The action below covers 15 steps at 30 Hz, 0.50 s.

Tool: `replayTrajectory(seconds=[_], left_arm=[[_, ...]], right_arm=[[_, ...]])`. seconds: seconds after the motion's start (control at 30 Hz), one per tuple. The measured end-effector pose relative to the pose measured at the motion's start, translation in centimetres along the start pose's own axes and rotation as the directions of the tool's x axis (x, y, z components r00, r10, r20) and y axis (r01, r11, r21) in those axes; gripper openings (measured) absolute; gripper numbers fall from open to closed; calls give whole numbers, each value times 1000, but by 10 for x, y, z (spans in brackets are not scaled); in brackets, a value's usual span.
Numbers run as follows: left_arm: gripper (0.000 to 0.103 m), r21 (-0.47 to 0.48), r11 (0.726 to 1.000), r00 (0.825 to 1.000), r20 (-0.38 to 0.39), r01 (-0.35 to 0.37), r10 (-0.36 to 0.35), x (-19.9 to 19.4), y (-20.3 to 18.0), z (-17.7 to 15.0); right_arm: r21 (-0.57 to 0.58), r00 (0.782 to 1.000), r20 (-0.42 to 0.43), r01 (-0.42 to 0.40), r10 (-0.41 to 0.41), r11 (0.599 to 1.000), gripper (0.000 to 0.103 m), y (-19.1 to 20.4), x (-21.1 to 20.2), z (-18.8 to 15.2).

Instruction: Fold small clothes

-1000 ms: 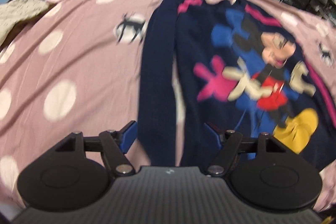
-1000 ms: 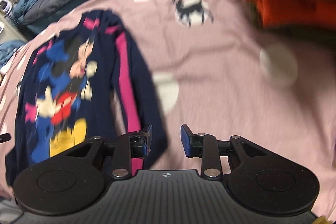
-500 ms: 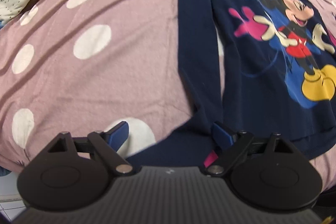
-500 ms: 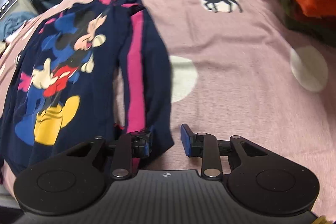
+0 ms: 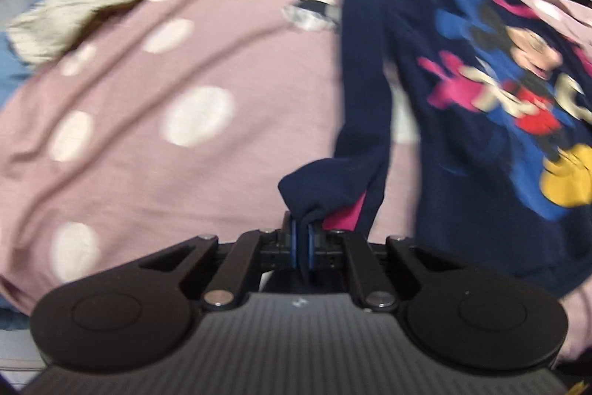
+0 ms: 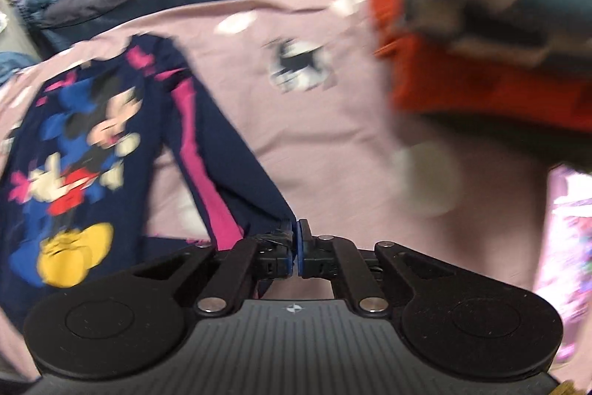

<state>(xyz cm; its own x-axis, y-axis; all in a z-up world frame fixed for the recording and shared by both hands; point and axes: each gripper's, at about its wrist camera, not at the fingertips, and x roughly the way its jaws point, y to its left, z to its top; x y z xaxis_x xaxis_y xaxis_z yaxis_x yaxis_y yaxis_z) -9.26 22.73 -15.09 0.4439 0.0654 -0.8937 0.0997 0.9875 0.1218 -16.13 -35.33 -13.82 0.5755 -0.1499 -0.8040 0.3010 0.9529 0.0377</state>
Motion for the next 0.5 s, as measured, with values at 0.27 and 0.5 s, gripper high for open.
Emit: replayTrajectory(seconds=[0.27,0.5], left_arm=[[10,-332,908,964,-21,-256,264,20,116,29],[73,-250,935,963,25,-252,267,9,110,49]], right_arm=[[-64,971,14,238,-238,969,3,-14,17,10],[-137,954,112,291,-277,947,62,4,-9,7]])
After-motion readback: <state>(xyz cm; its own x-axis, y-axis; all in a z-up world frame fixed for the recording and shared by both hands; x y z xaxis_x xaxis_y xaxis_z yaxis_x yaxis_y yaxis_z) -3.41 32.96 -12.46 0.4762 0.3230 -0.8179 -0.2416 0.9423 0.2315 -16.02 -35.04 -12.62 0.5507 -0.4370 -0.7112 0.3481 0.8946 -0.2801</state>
